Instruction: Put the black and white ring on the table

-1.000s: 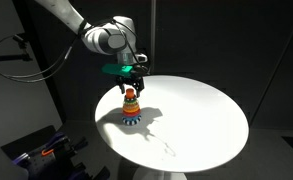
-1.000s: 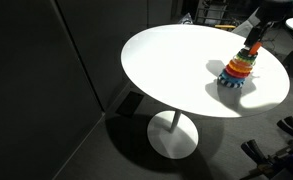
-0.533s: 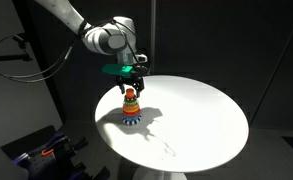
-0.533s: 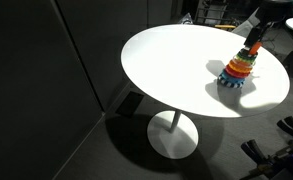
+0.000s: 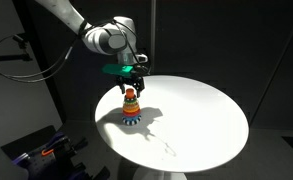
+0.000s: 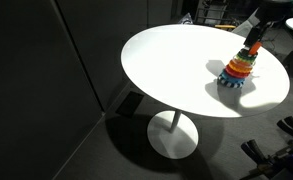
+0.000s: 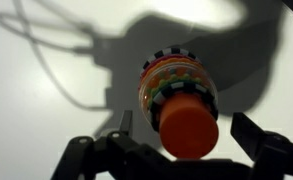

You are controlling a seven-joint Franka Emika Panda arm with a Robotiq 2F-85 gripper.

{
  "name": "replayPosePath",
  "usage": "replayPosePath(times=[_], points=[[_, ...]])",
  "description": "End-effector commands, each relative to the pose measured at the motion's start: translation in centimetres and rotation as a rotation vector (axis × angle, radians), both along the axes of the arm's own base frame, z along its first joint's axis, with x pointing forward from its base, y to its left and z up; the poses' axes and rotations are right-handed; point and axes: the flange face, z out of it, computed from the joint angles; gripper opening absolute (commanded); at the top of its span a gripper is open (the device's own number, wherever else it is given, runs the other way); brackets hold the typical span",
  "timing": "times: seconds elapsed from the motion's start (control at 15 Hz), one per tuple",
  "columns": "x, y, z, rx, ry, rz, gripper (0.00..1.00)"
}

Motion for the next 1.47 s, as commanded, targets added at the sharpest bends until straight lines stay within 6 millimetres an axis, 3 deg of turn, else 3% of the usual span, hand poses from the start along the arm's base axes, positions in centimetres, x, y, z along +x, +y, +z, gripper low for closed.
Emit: replayPosePath(times=[0.0, 0.13, 0.2, 0.33, 0.53, 1.4], points=[[0.7, -0.4, 0.2, -0.003, 0.005, -0.019, 1.00], [0.7, -0.4, 0.1, -0.004, 0.008, -0.020, 0.99], [0.7, -0.4, 0.0, -0.005, 0.009, -0.021, 0.74], [0.7, -0.4, 0.0, -0.005, 0.011, -0.021, 0.69], [0.7, -0.3, 0.1, -0.006, 0.009, -0.021, 0.42], [1.1, 0.4, 2.9, -0.006, -0.017, -0.017, 0.41]])
